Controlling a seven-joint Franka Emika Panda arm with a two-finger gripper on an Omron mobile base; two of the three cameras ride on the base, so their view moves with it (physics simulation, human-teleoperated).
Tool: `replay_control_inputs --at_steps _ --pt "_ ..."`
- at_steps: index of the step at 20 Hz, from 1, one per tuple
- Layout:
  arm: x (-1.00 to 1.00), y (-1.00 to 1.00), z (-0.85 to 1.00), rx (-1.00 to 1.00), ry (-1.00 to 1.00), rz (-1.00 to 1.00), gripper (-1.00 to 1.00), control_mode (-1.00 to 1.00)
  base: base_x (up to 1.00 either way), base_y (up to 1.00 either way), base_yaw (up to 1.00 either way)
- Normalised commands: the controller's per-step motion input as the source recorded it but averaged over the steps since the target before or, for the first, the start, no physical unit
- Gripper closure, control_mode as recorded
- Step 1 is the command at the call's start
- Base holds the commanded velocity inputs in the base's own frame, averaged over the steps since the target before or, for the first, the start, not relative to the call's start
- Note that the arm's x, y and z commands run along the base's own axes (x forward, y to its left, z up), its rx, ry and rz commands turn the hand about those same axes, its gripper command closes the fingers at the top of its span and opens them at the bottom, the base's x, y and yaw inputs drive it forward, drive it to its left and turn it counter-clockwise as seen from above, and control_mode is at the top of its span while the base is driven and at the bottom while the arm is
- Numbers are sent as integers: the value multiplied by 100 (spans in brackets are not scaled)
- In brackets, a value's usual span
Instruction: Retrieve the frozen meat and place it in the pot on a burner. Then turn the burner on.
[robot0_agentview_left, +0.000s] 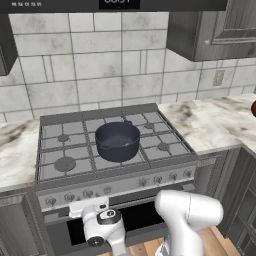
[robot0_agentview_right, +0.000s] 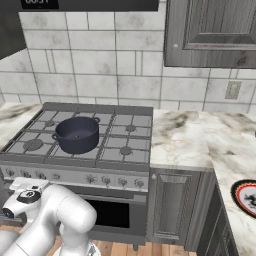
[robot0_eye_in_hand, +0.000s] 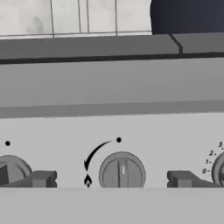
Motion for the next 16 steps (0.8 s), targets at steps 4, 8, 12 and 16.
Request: replay_control_inputs --at_steps 4,8,12,16 --pt "1 0 -3 0 -8 0 -100 -100 0 0 0" --pt "1 0 -8 0 -6 0 -100 -100 0 0 0" --pt "2 4 -10 0 -1 0 -100 -100 0 0 0" --pt "1 5 -19 0 0 0 -100 -100 0 0 0"
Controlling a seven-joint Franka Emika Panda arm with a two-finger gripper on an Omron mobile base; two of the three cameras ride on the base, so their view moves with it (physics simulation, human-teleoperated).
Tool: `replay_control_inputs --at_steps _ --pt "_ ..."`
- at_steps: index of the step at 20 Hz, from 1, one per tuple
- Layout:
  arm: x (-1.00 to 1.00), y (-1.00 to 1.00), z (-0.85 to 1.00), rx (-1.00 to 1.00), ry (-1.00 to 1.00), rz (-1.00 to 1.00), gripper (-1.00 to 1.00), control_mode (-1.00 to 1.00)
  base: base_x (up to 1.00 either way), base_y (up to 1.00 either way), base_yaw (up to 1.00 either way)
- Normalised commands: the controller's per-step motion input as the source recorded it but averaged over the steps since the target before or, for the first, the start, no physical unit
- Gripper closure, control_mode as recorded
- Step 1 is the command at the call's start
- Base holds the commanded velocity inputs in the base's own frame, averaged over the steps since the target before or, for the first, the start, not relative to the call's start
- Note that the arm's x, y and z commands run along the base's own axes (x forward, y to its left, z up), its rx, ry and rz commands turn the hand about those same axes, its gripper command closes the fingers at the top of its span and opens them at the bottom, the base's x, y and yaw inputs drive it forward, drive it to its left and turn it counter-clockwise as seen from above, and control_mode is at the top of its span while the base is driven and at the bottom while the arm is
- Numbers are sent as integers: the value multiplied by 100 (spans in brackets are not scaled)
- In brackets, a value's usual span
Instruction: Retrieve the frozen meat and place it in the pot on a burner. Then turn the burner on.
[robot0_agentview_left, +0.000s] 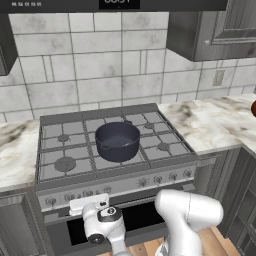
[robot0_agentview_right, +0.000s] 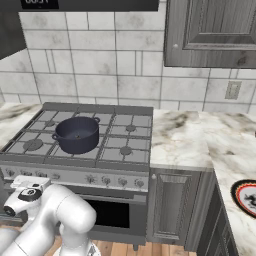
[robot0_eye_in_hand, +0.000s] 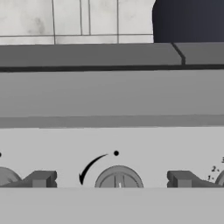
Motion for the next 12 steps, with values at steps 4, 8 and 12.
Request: replay_control_inputs --at_steps 4,8,12 --pt "0 0 -10 0 0 0 -100 -100 0 0 0" --pt "6 0 -14 0 0 0 -100 -100 0 0 0" --pt "6 0 -18 0 0 0 -100 -100 0 0 0"
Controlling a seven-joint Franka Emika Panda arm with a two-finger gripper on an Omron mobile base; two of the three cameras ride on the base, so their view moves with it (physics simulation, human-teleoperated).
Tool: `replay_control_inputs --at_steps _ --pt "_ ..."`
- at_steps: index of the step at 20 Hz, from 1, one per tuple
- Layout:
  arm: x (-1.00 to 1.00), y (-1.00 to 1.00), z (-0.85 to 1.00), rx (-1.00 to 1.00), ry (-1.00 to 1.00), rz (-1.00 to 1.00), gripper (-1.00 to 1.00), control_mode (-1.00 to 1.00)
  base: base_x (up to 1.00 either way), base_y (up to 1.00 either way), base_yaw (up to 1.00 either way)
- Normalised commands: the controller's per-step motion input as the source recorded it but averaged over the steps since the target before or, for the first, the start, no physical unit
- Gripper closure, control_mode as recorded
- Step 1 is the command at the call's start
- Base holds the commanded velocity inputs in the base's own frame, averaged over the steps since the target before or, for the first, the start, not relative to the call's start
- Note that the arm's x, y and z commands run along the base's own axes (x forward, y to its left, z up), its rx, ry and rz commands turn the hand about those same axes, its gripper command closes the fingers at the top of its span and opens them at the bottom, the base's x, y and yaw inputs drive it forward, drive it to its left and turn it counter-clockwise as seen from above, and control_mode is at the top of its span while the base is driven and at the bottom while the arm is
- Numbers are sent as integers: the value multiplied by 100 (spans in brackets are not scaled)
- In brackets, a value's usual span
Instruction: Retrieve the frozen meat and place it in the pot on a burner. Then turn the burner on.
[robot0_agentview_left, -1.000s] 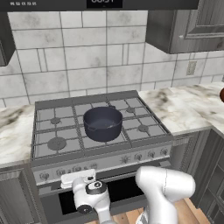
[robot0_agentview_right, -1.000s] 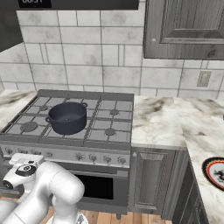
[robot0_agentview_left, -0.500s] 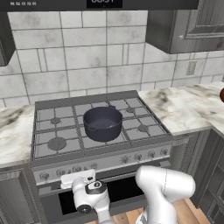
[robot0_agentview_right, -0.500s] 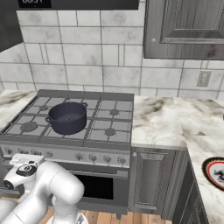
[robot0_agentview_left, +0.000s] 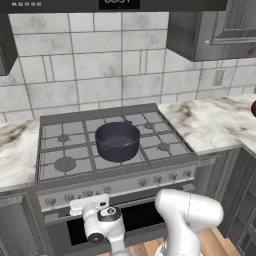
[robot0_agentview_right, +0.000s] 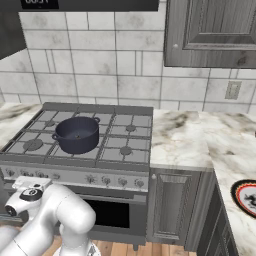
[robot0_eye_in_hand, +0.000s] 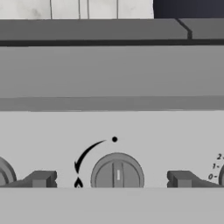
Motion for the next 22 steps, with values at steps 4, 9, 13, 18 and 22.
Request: replay_control_inputs --at_steps 4,9,13,18,22 --pt "2 0 -8 0 0 0 -100 -100 0 0 0" --pt "1 0 -5 0 0 0 -100 -100 0 0 0" --pt "3 0 -10 0 -1 0 -100 -100 0 0 0" --pt "5 0 -11 0 -3 0 -100 -100 0 0 0" --pt "13 0 -9 0 -5 0 -100 -100 0 0 0"
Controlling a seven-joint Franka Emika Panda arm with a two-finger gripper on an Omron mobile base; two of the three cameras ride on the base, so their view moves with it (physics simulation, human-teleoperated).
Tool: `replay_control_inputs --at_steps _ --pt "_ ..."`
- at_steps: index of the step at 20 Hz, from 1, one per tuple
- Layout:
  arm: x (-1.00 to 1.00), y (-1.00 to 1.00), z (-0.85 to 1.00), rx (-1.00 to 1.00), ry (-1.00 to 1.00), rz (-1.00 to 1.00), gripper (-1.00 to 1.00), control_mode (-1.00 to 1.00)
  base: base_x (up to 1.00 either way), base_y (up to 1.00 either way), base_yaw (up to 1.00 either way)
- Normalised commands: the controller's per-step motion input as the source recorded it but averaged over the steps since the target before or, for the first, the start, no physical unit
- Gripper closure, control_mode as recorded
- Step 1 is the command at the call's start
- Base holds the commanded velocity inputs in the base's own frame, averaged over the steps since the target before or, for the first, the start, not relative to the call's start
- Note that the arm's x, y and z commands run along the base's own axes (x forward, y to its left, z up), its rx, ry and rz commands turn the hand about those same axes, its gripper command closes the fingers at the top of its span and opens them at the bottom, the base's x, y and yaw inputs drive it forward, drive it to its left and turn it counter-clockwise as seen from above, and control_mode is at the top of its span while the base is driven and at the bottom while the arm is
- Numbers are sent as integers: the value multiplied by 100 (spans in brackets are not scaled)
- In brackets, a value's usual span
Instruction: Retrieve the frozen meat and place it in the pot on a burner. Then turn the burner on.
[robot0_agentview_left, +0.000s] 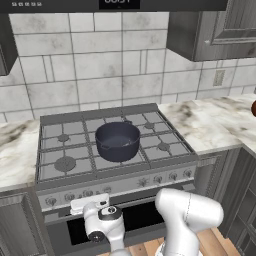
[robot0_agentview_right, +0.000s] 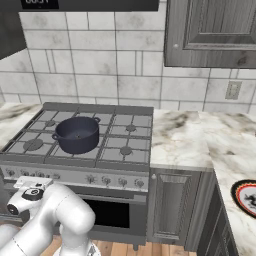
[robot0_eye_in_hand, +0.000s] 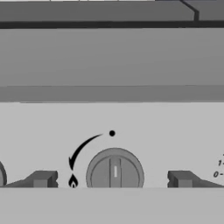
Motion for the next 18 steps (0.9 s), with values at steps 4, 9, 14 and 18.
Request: replay_control_inputs --at_steps 4,9,14,18 --pt "2 0 -1 0 -3 0 -100 -100 0 0 0" --pt "0 0 0 0 -1 0 100 -100 0 0 0" --pt "0 0 0 0 0 0 100 -100 0 0 0" --pt "0 0 0 0 0 0 100 -100 0 0 0"
